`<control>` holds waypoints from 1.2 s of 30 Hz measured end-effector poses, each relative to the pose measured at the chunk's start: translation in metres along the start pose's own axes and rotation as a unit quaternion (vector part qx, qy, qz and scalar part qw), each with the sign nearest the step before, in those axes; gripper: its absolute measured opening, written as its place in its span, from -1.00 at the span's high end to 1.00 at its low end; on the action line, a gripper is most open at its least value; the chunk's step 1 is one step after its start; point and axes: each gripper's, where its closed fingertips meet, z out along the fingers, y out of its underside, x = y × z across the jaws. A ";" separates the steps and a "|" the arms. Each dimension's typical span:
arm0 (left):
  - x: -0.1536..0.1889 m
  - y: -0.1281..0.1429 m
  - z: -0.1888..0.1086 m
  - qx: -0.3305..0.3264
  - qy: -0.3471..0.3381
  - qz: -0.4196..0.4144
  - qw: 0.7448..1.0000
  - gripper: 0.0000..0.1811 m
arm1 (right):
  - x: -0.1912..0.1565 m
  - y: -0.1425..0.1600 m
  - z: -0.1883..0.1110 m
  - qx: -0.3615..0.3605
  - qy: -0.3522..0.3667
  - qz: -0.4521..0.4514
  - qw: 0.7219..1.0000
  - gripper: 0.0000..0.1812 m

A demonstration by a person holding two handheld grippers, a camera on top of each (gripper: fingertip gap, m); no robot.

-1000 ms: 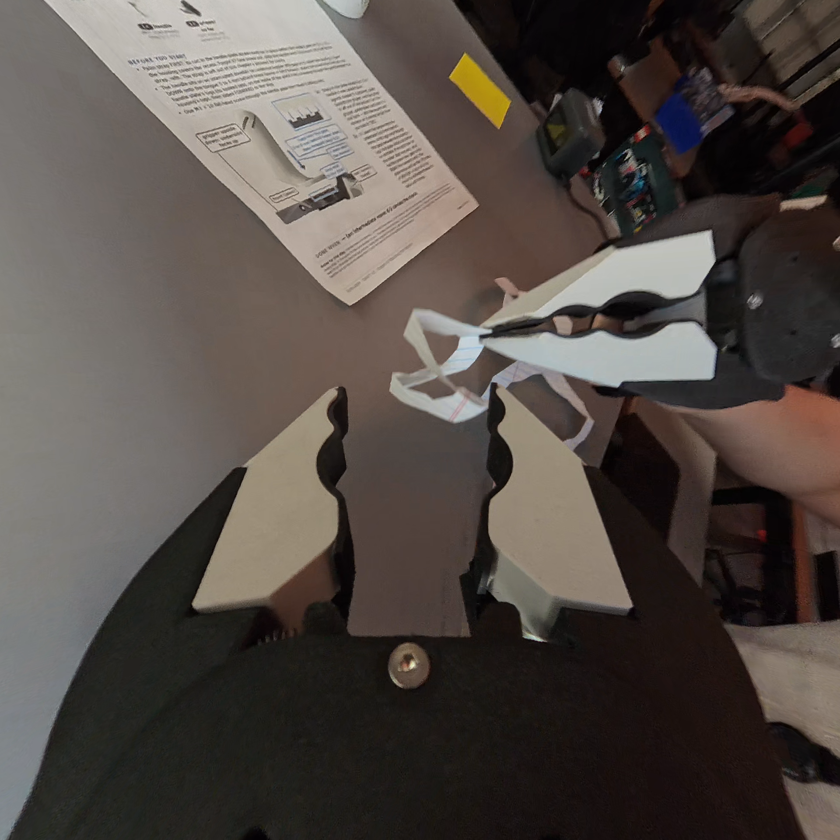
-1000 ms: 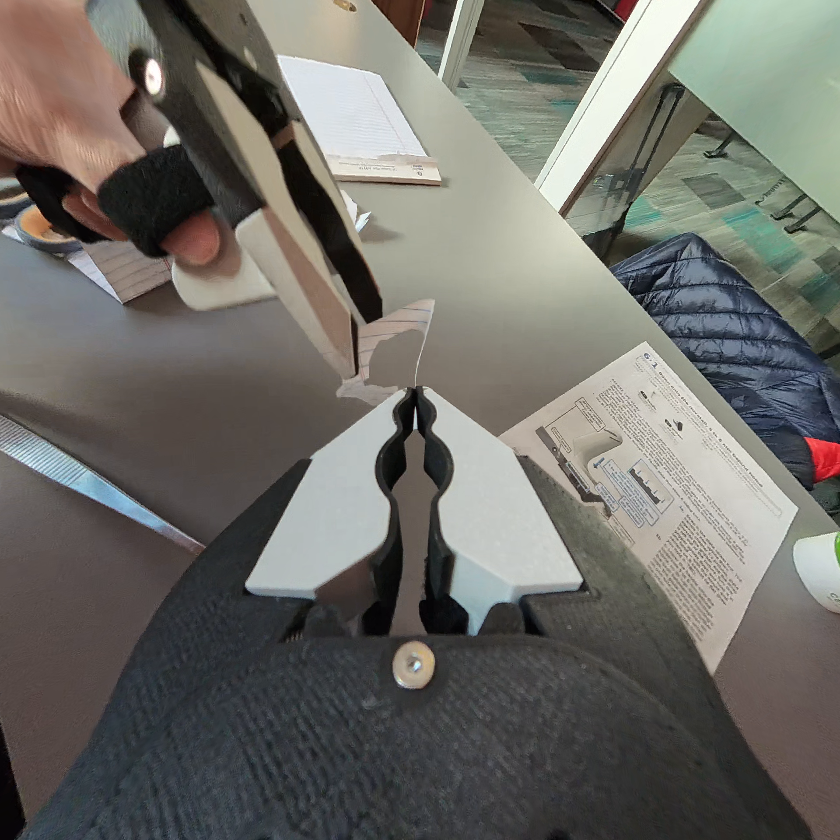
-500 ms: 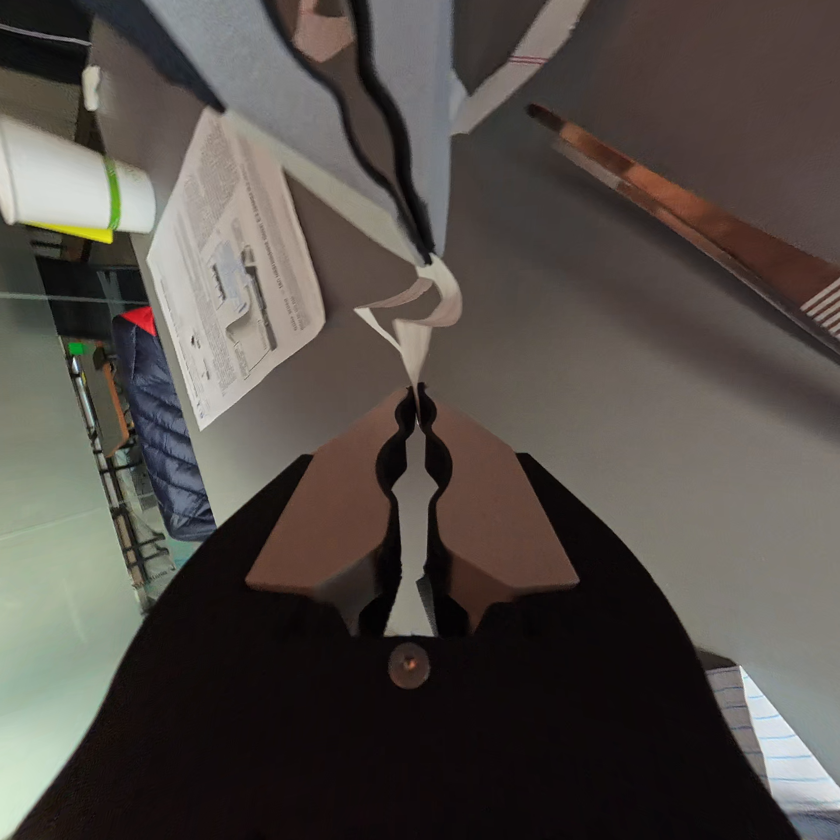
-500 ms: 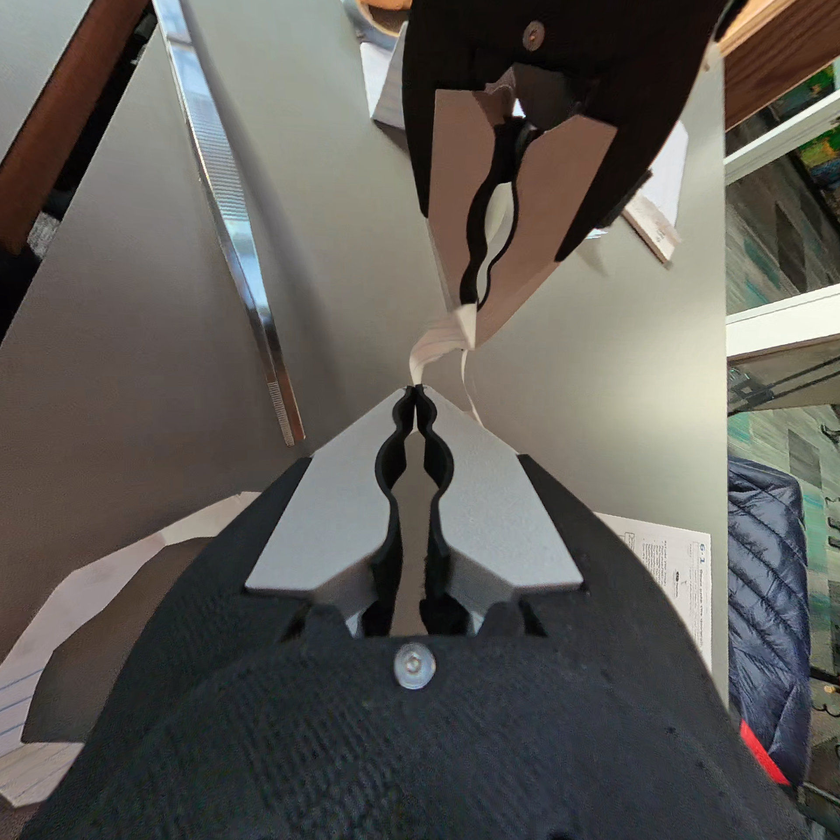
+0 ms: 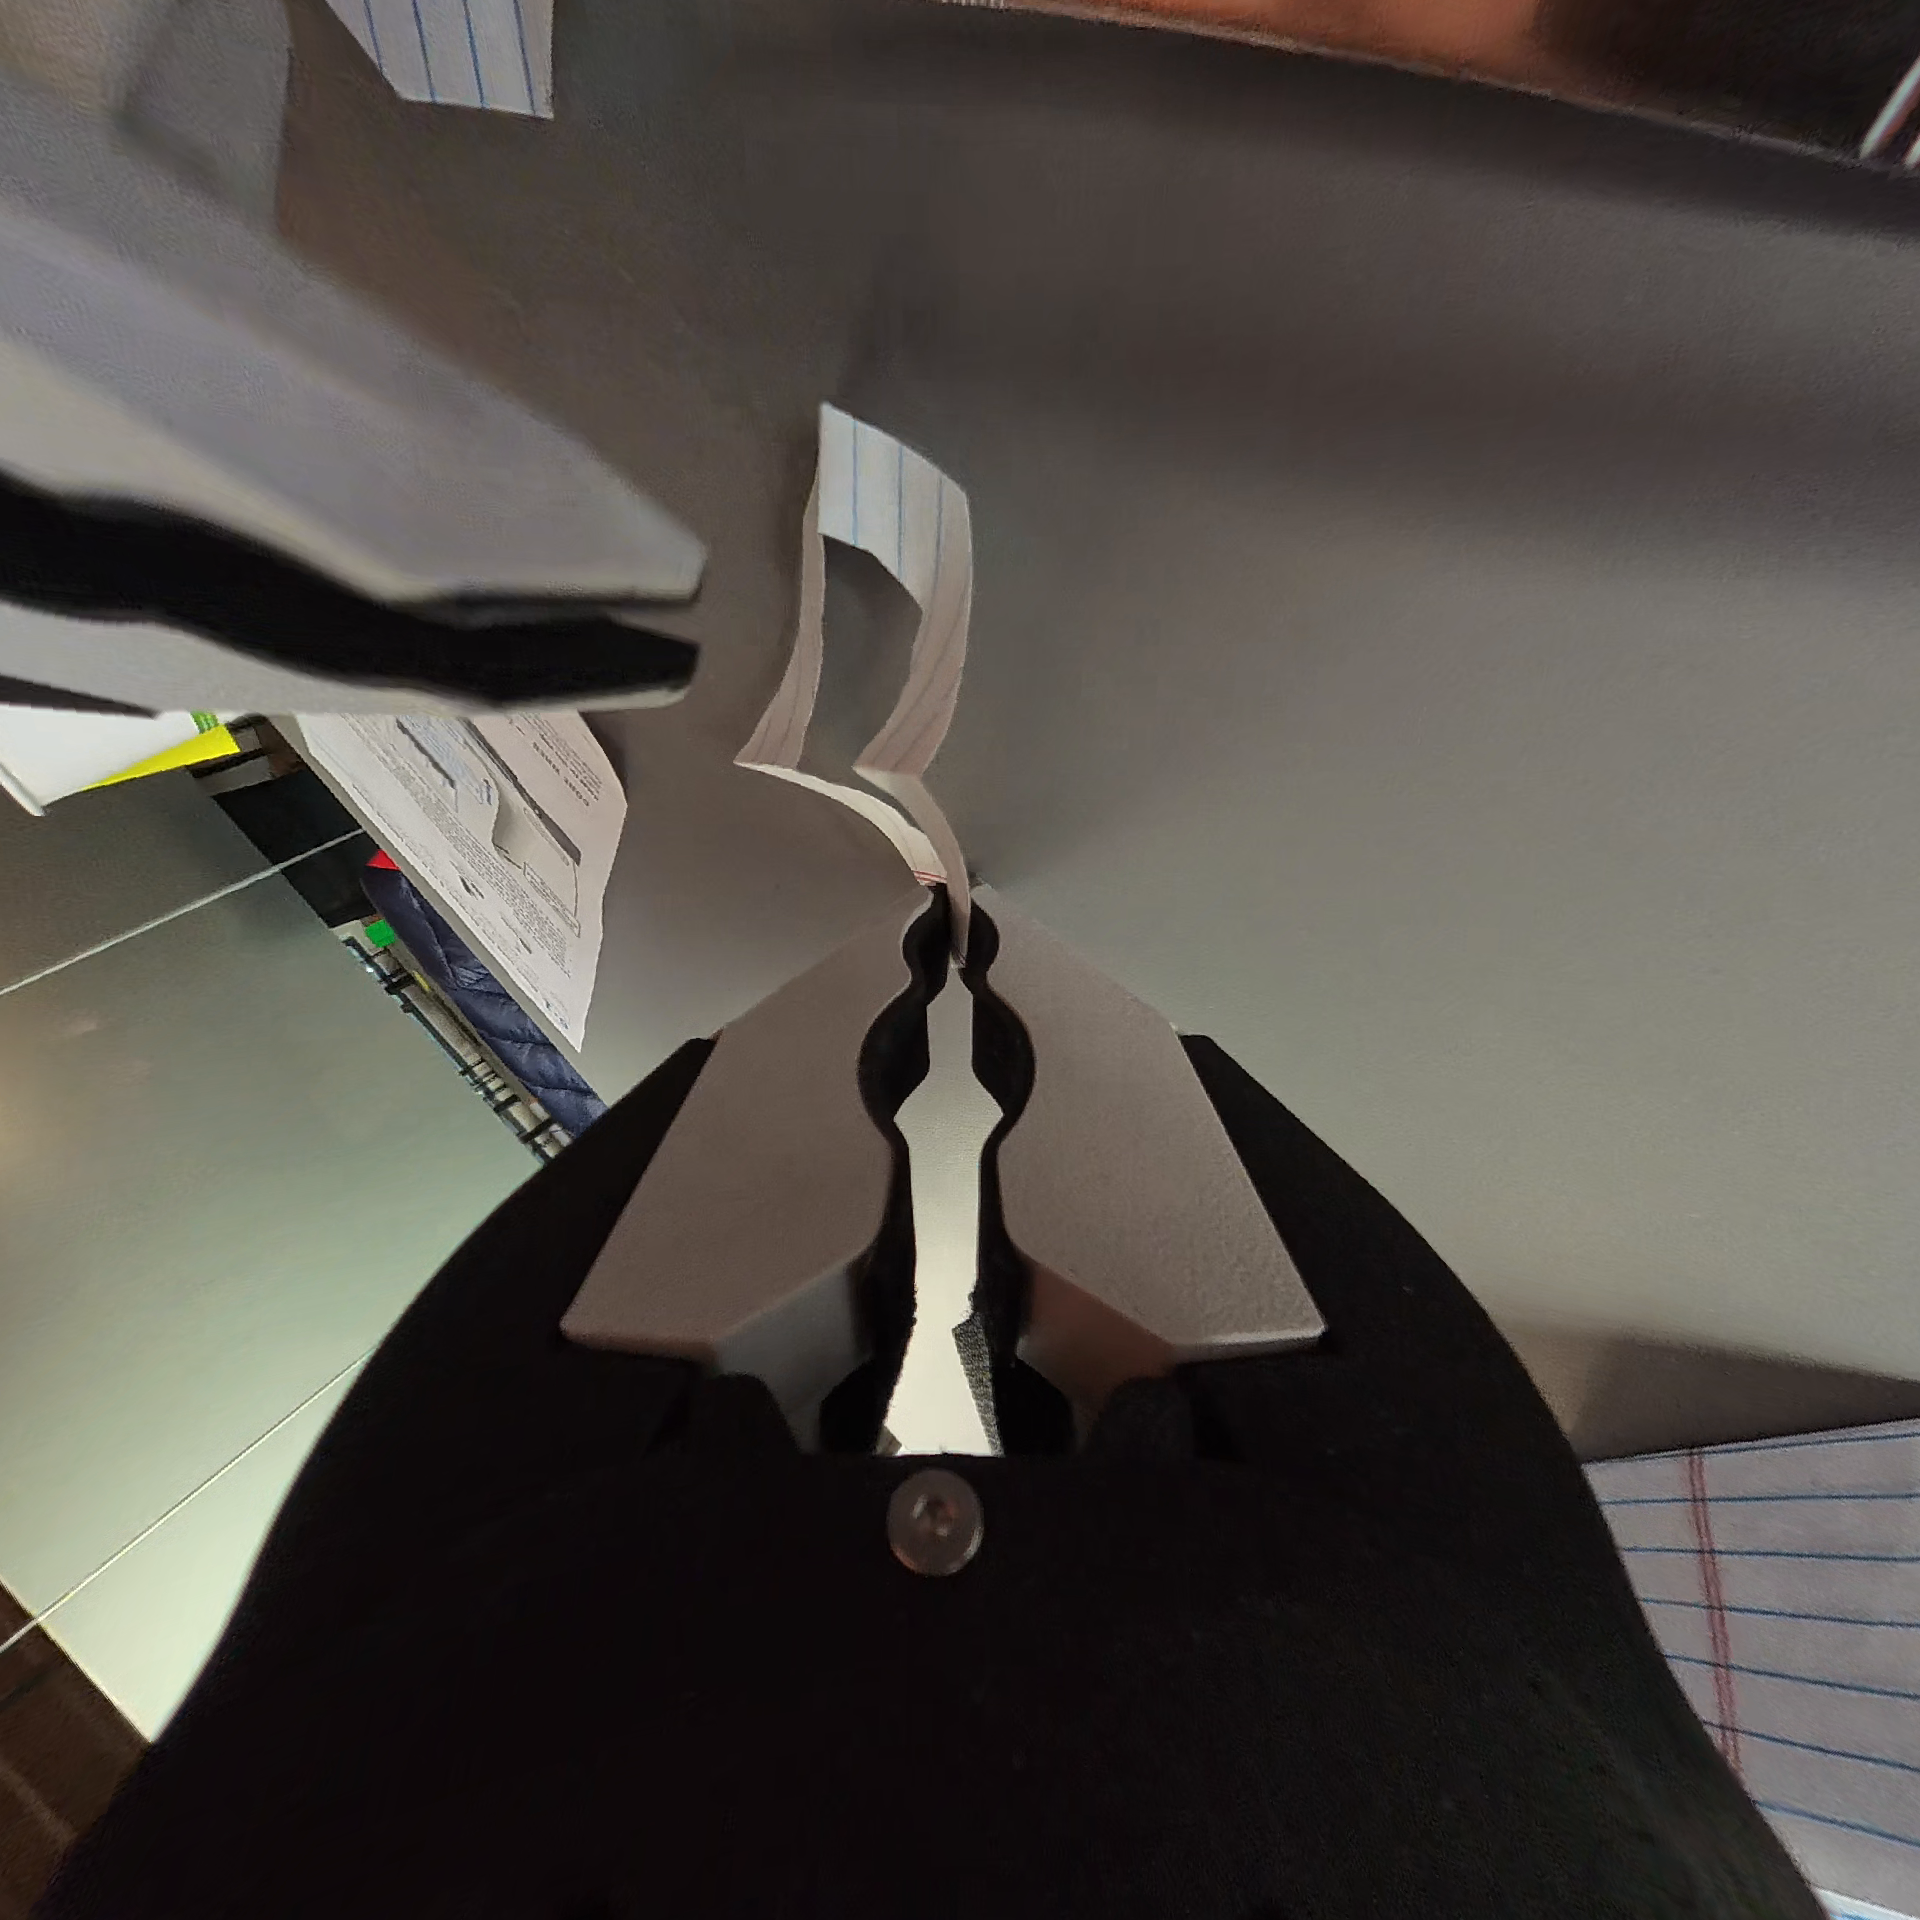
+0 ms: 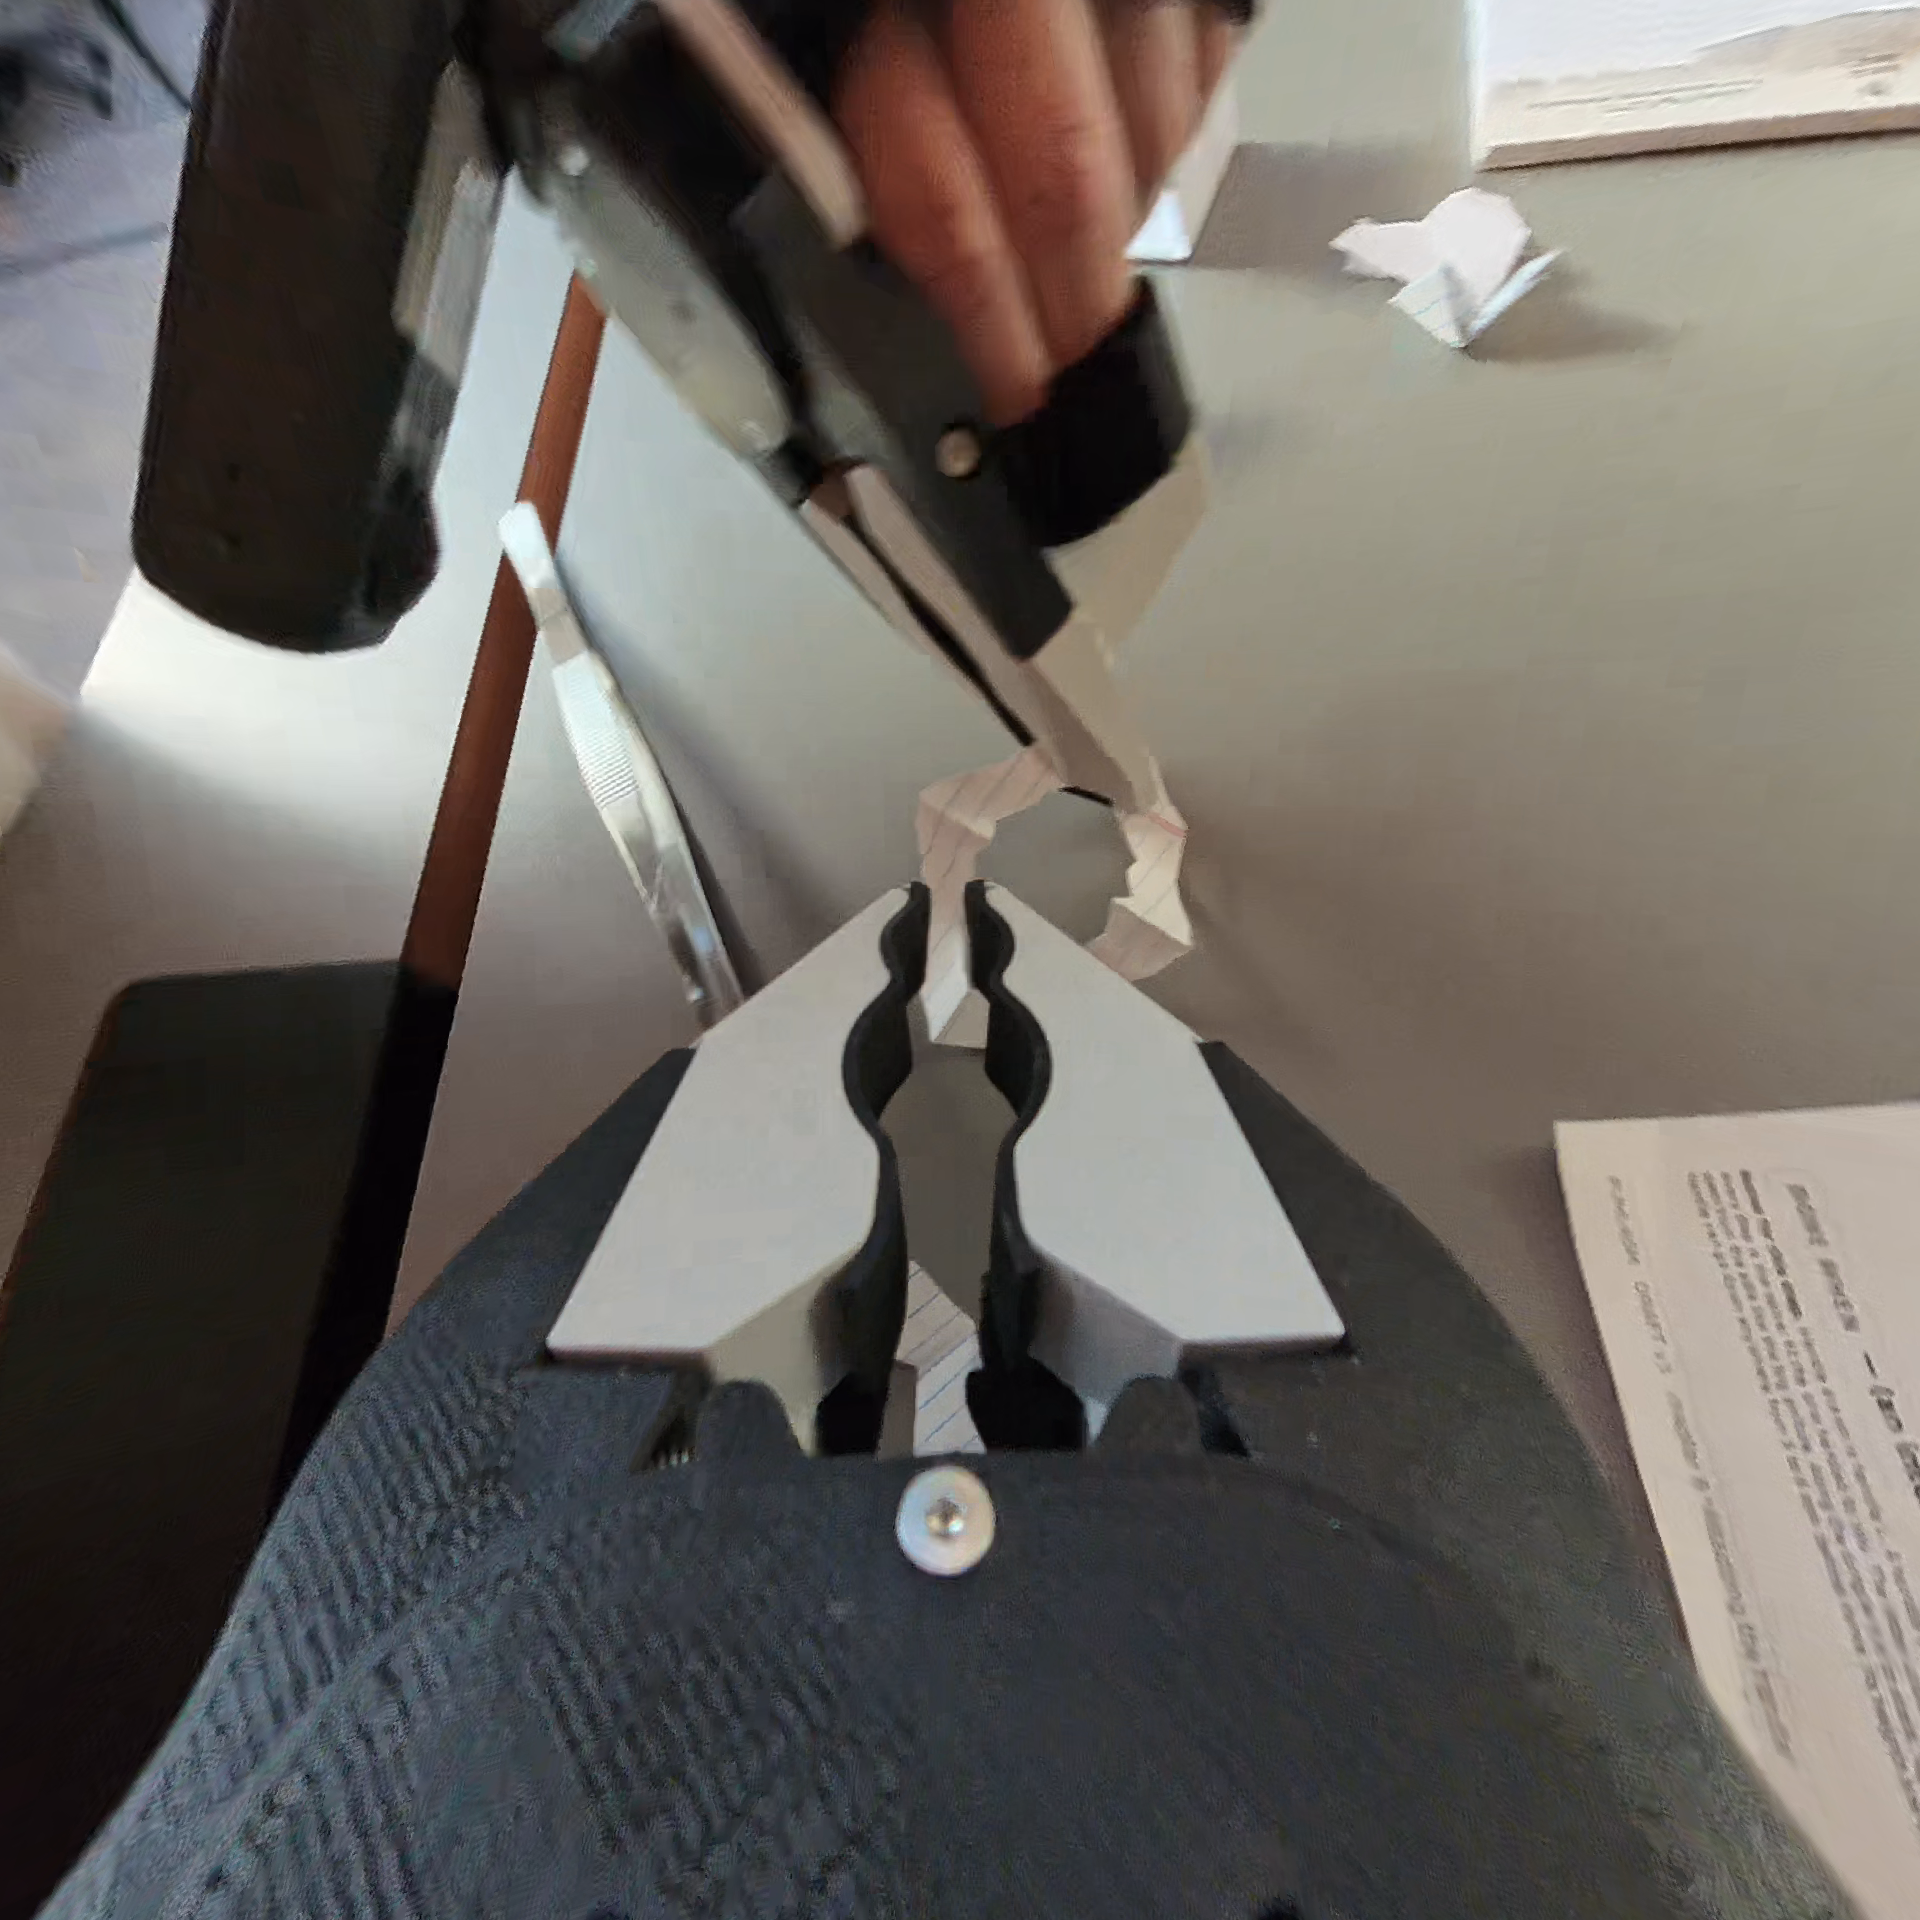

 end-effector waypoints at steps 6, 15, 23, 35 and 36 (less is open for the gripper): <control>-0.002 0.000 0.001 0.001 -0.012 0.007 1.000 1.00 | 0.036 0.003 0.011 0.000 -0.001 0.102 0.995 1.00; -0.006 0.007 0.000 -0.002 -0.019 -0.045 0.999 0.95 | 0.049 0.026 0.025 -0.056 0.035 0.077 0.995 1.00; -0.024 0.010 -0.045 0.160 0.079 -0.466 0.866 0.75 | 0.049 0.027 0.024 -0.052 0.074 0.029 0.995 1.00; 0.011 -0.045 -0.025 0.138 0.266 -0.657 0.692 1.00 | 0.050 0.027 0.024 -0.047 0.088 0.013 0.995 1.00; 0.010 -0.046 -0.022 0.143 0.270 -0.670 0.677 1.00 | 0.051 0.027 0.024 -0.048 0.088 0.012 0.995 1.00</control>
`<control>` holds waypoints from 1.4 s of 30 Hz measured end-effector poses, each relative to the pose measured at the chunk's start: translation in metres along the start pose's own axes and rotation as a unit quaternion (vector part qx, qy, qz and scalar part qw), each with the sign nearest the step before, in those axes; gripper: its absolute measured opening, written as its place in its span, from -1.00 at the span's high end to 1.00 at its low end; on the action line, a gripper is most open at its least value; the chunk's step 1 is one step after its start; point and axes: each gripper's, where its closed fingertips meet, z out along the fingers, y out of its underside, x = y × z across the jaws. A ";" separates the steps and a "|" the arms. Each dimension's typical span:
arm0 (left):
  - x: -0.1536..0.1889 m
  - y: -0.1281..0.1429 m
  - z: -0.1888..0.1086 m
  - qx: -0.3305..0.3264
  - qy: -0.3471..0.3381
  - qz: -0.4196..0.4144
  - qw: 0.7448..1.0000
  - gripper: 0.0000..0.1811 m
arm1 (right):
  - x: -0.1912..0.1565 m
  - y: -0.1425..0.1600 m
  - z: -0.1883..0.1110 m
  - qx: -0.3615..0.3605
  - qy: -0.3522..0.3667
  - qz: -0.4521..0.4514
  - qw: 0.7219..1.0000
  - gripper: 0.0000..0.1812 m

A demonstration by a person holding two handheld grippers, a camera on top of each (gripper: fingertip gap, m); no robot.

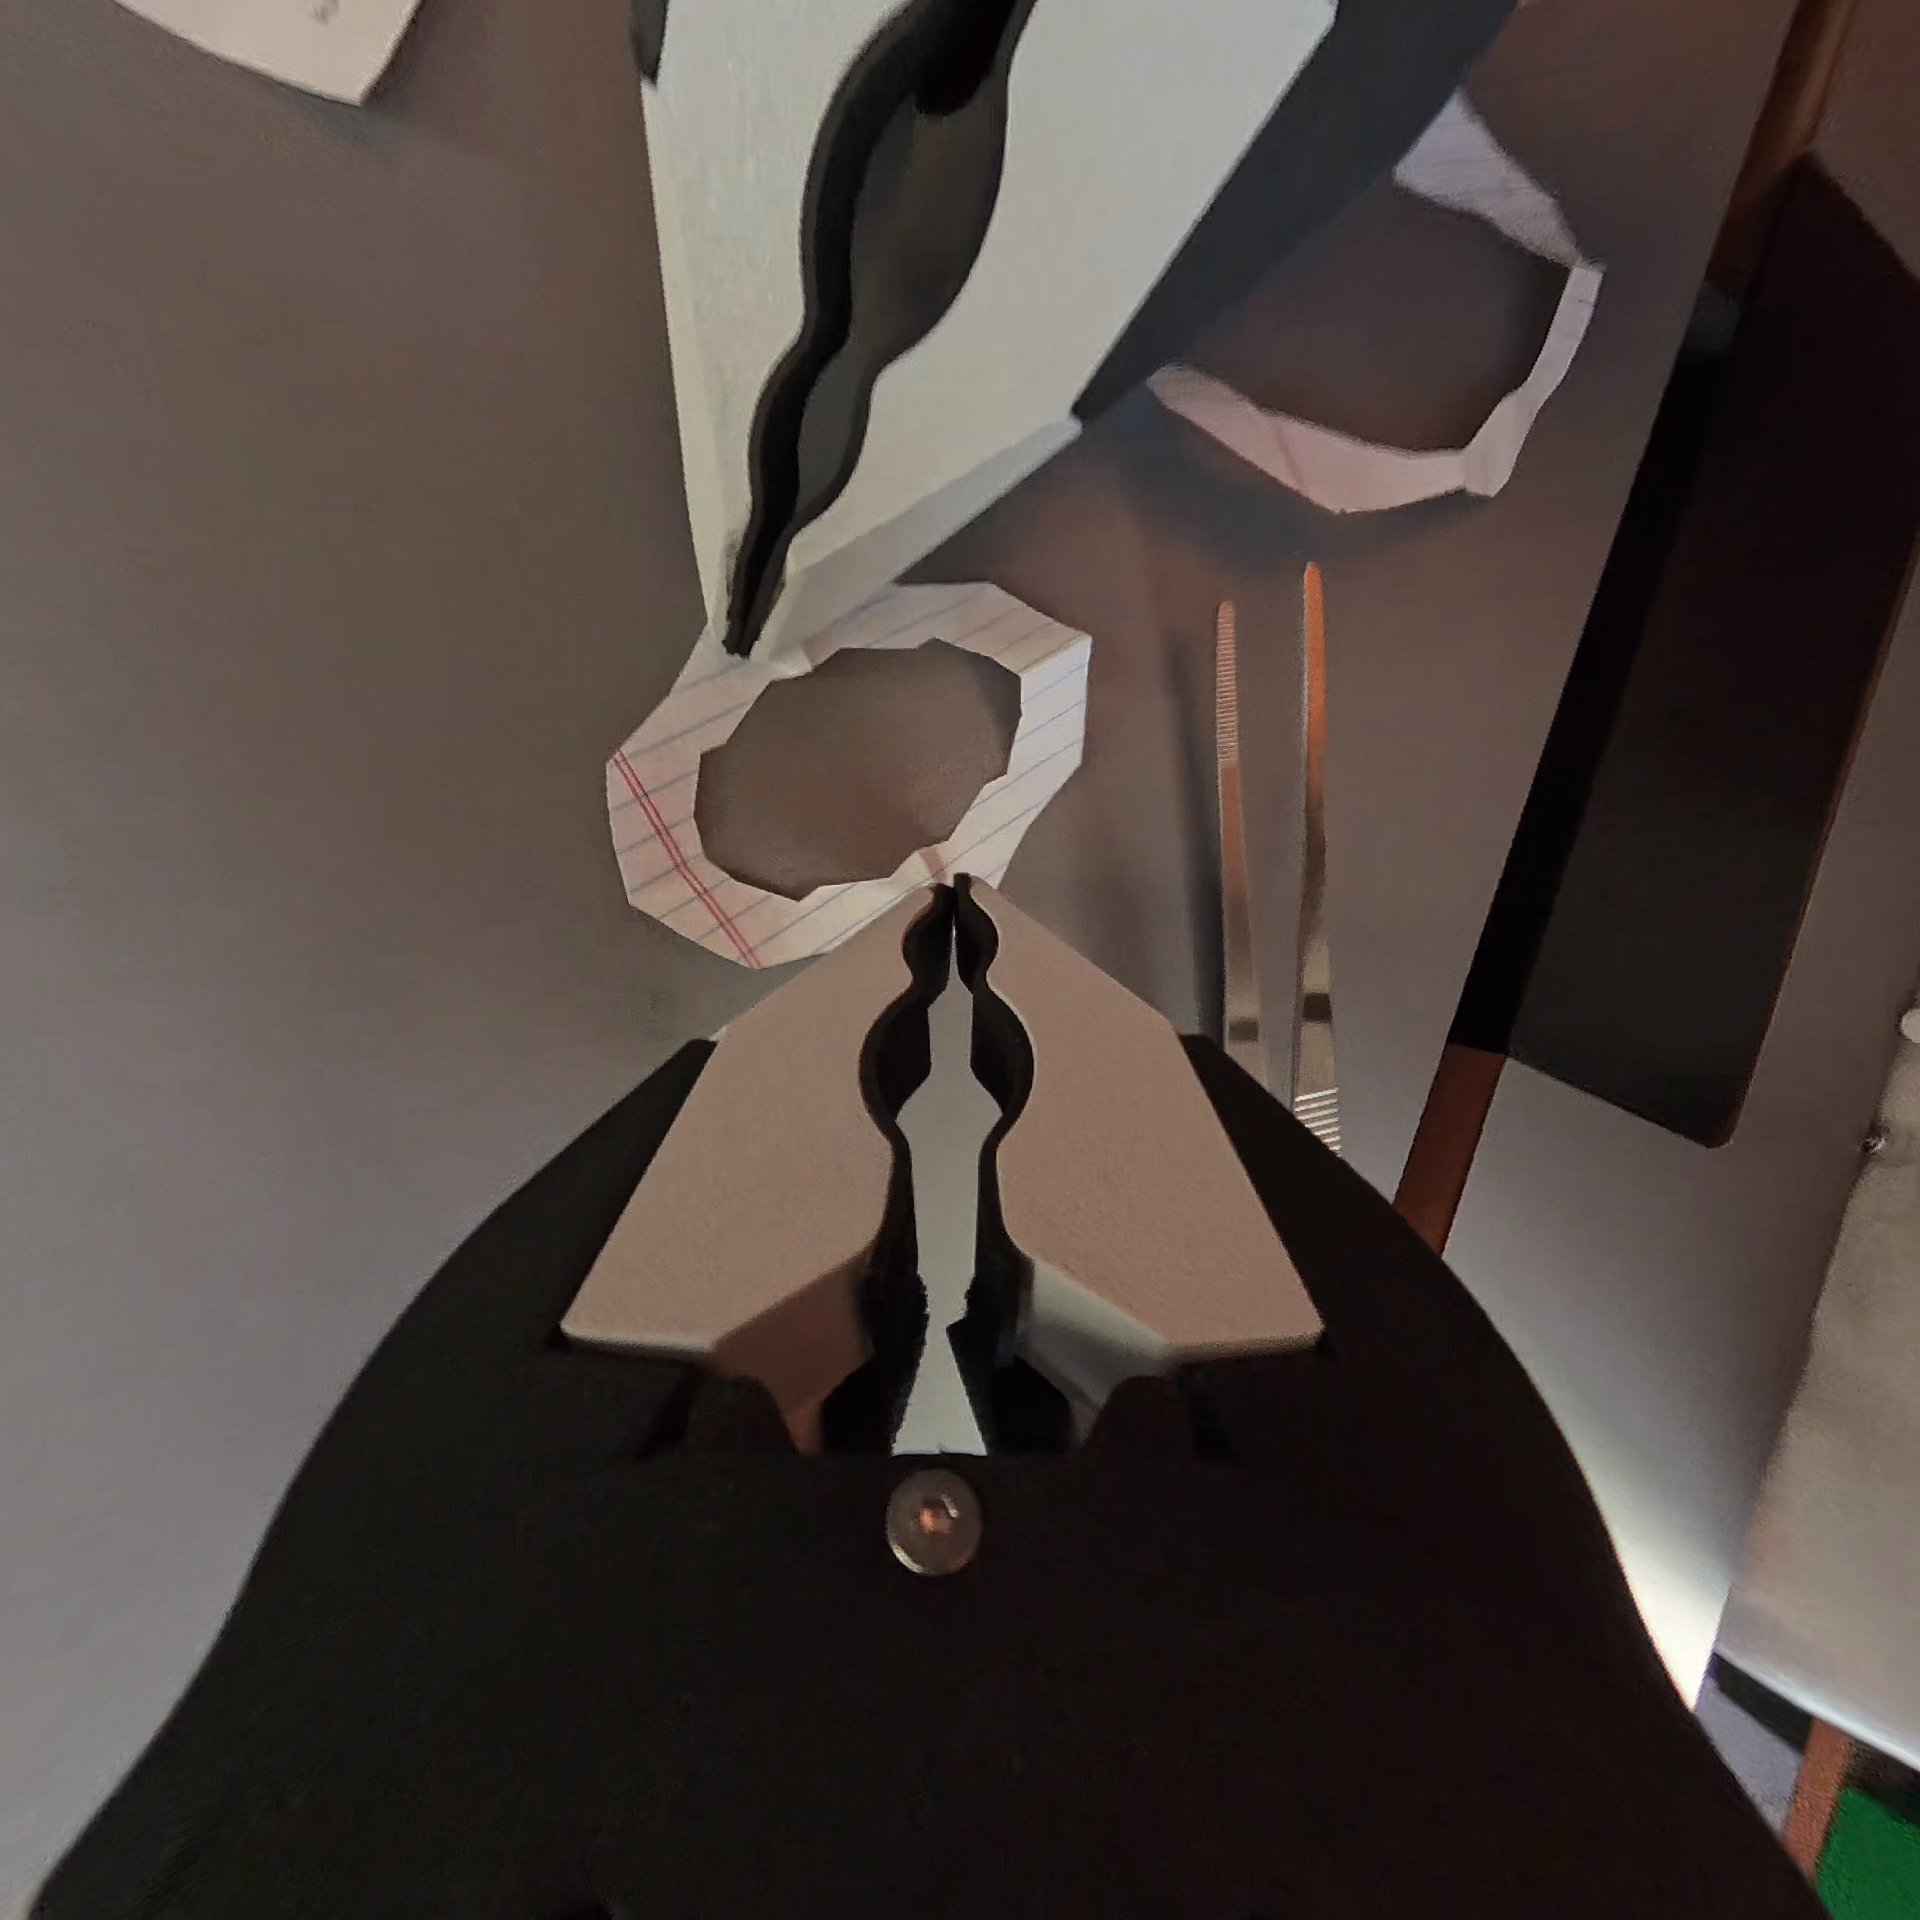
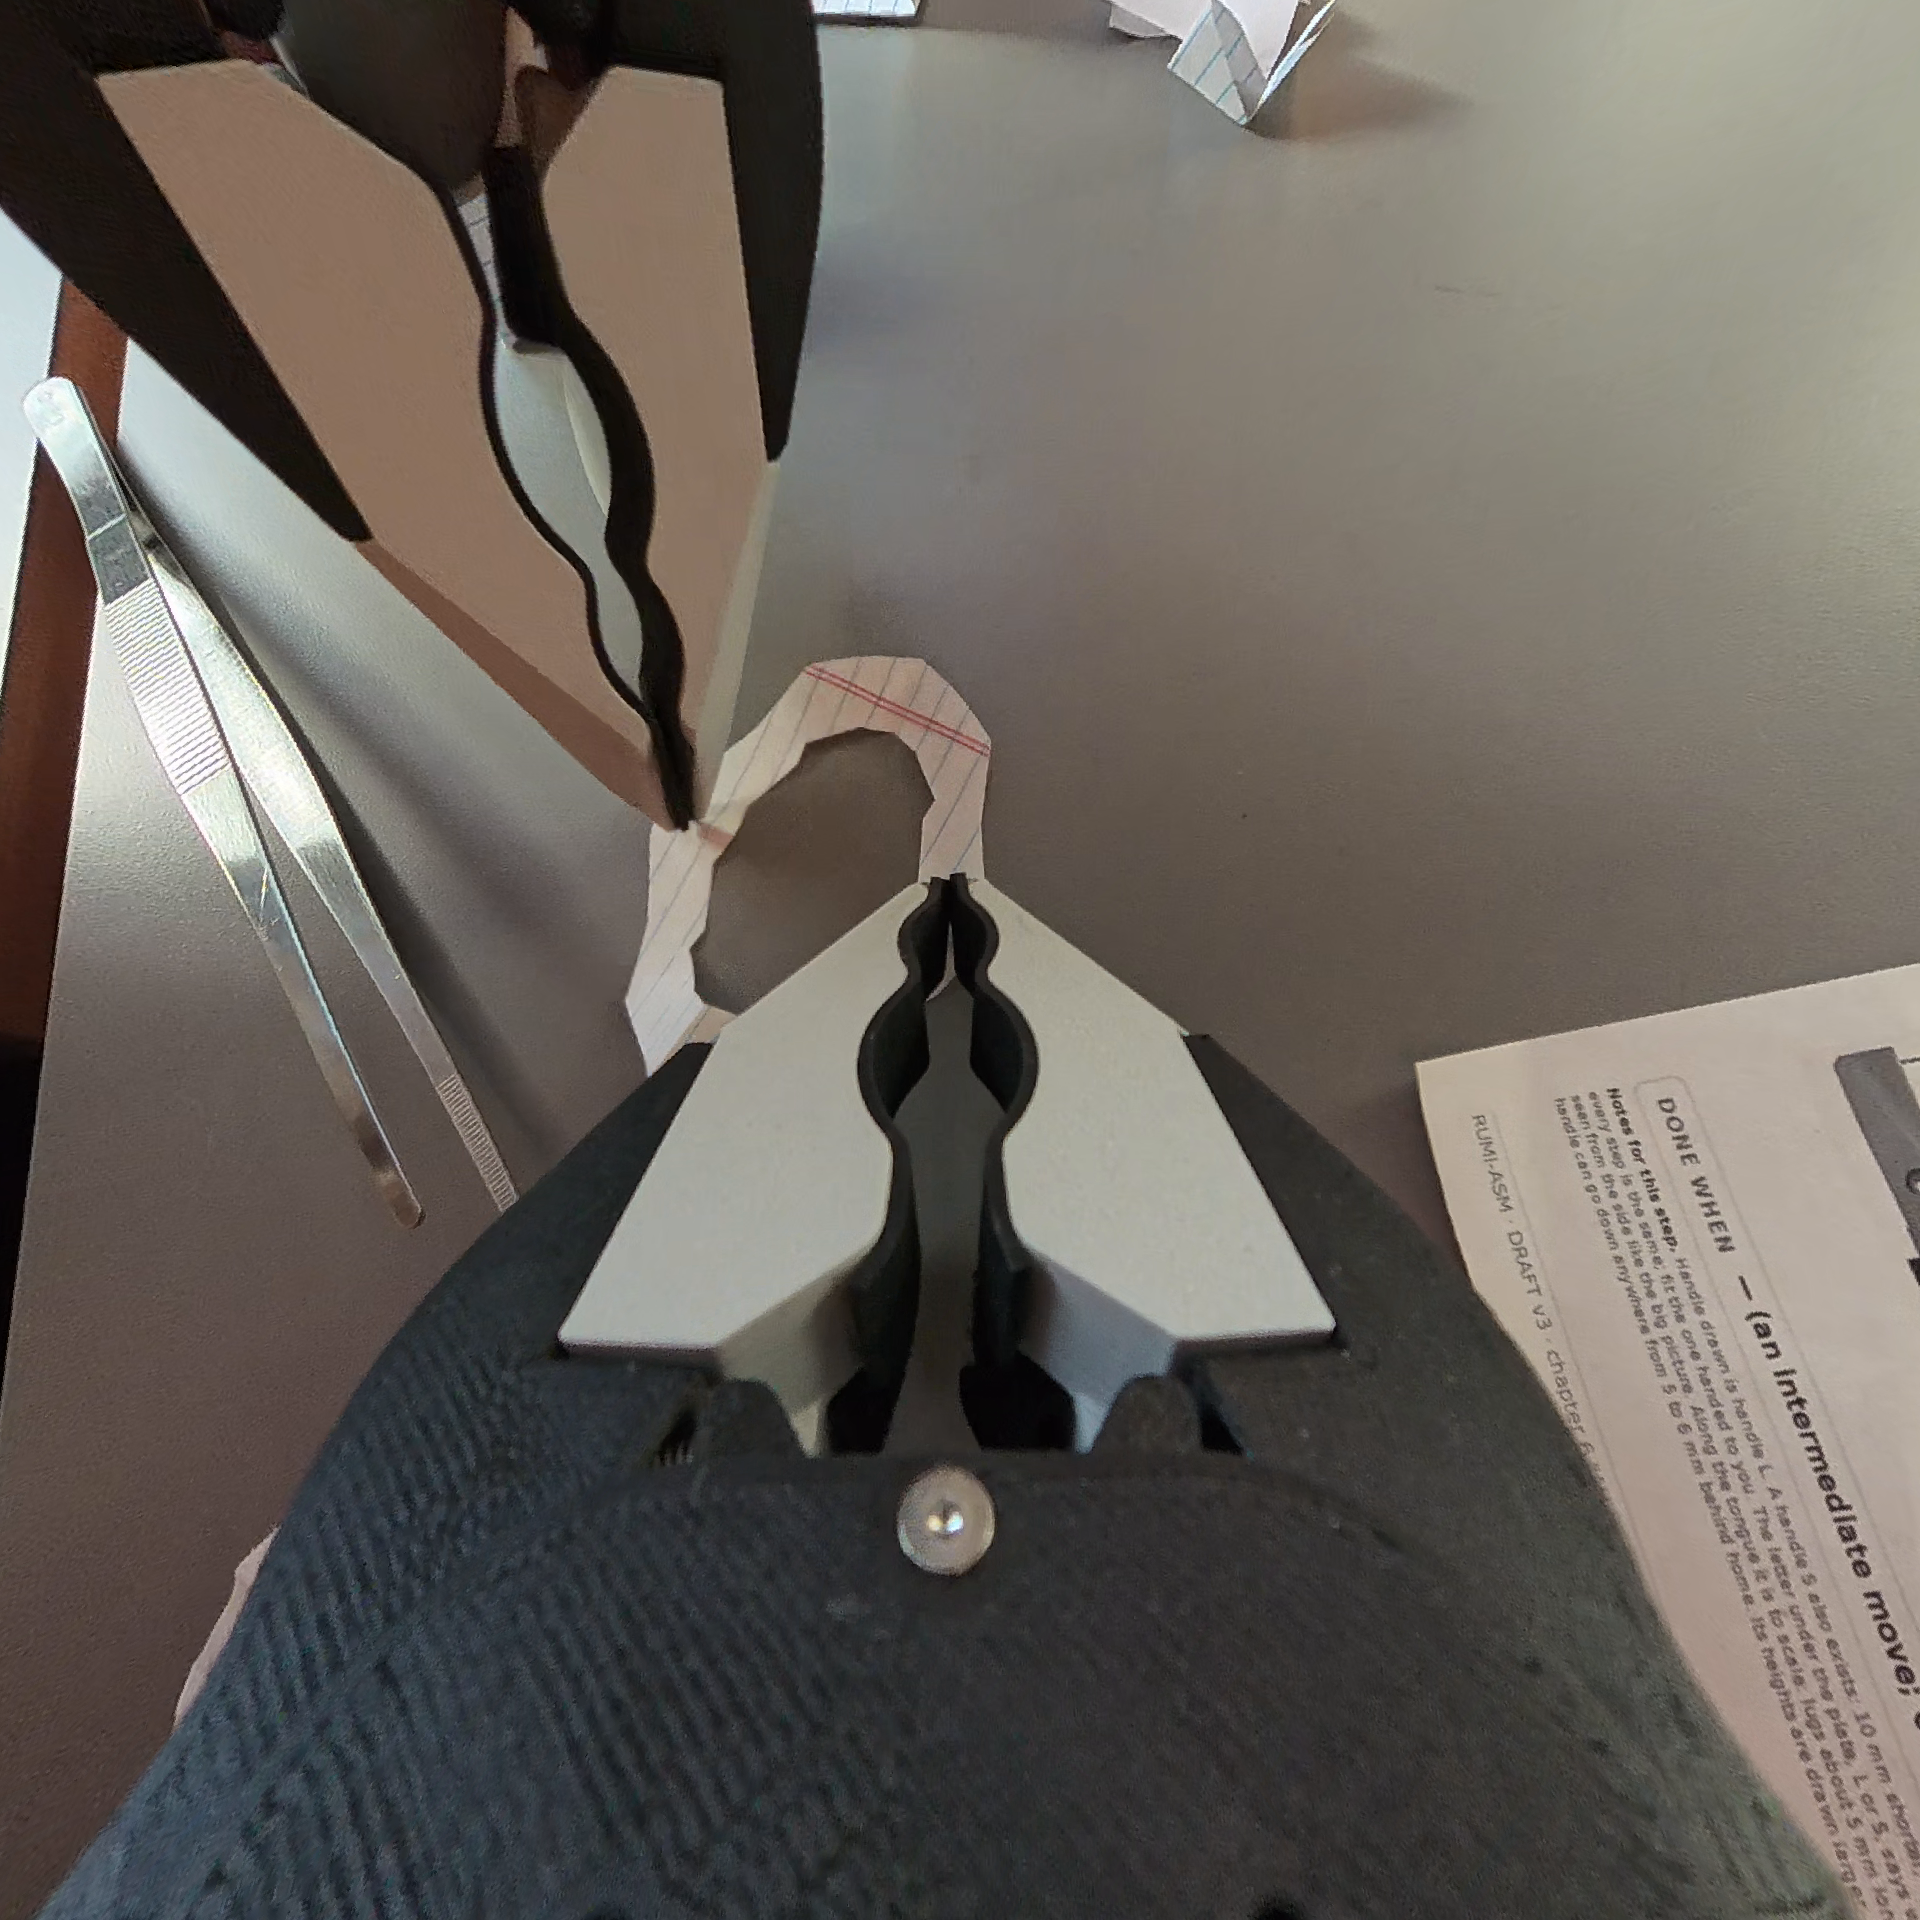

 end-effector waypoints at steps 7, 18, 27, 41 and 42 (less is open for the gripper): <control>-0.001 -0.003 0.001 -0.016 0.049 -0.069 0.996 1.00 | -0.002 -0.009 -0.006 0.029 -0.042 0.077 0.996 0.97; -0.001 -0.001 0.002 -0.083 0.061 -0.079 0.991 1.00 | -0.010 -0.010 -0.013 0.002 -0.253 0.394 0.884 1.00; -0.001 0.000 0.003 -0.134 0.063 -0.078 0.986 1.00 | -0.011 0.000 0.000 -0.063 -0.254 0.413 0.872 1.00; -0.001 0.001 0.003 -0.170 0.104 -0.113 0.973 1.00 | -0.011 0.000 0.000 -0.071 -0.261 0.430 0.862 1.00; -0.001 0.001 0.003 -0.166 0.098 -0.103 0.976 1.00 | -0.011 0.000 0.000 -0.070 -0.253 0.419 0.869 1.00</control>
